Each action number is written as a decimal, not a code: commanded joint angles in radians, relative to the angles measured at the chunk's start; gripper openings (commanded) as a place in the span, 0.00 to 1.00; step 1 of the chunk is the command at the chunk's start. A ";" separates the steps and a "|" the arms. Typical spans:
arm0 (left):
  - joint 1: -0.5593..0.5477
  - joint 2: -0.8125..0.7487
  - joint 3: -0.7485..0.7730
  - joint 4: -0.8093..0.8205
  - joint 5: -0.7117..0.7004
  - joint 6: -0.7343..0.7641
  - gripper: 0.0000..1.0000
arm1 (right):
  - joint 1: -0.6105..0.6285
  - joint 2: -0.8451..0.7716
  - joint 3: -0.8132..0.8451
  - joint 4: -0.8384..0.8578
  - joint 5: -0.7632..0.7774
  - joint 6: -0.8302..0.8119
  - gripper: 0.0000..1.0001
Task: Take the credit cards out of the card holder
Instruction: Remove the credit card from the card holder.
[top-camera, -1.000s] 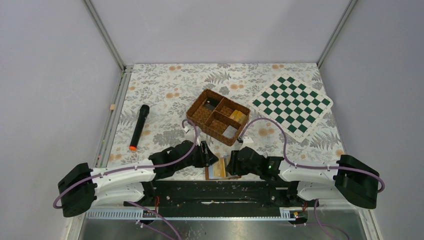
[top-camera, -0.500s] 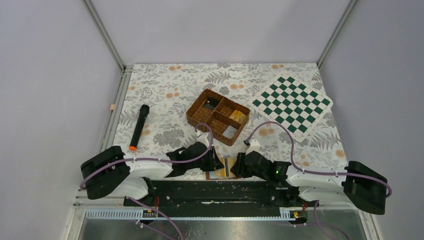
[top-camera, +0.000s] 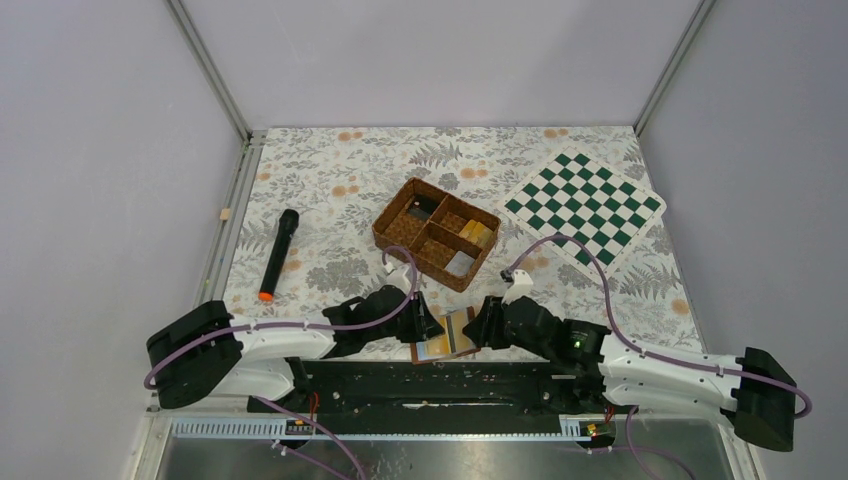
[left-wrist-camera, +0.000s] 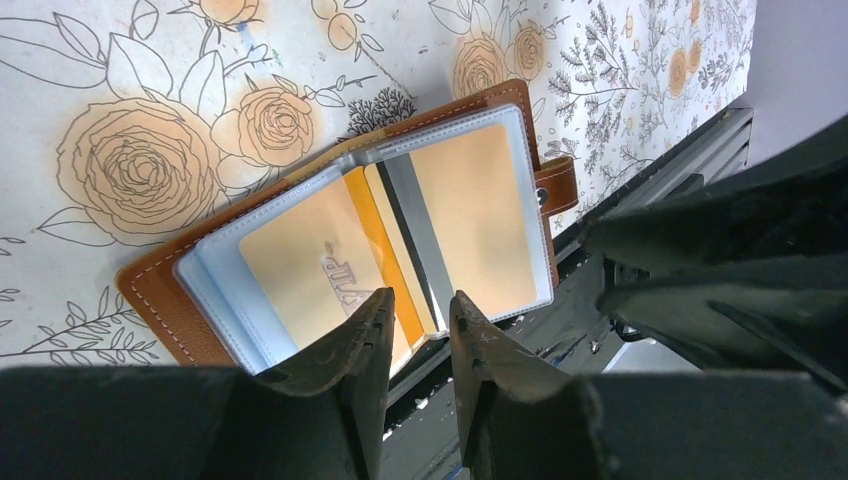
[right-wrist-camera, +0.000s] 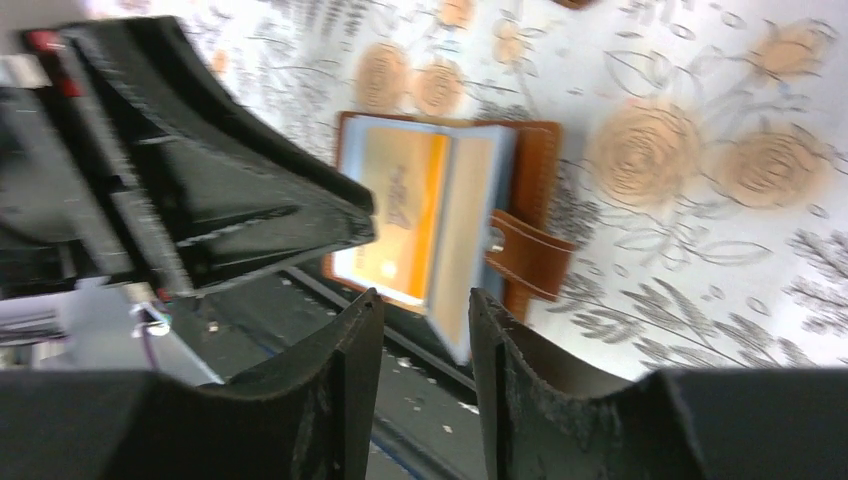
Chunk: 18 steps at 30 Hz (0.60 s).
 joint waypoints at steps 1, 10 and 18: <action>-0.004 -0.032 0.001 -0.006 -0.041 0.008 0.27 | 0.007 -0.003 0.014 0.184 -0.090 0.004 0.43; -0.004 -0.038 -0.035 -0.021 -0.063 0.006 0.26 | 0.013 0.236 0.042 0.390 -0.162 0.031 0.40; -0.004 -0.029 -0.068 -0.016 -0.085 -0.008 0.23 | 0.000 0.398 -0.004 0.467 -0.110 0.049 0.38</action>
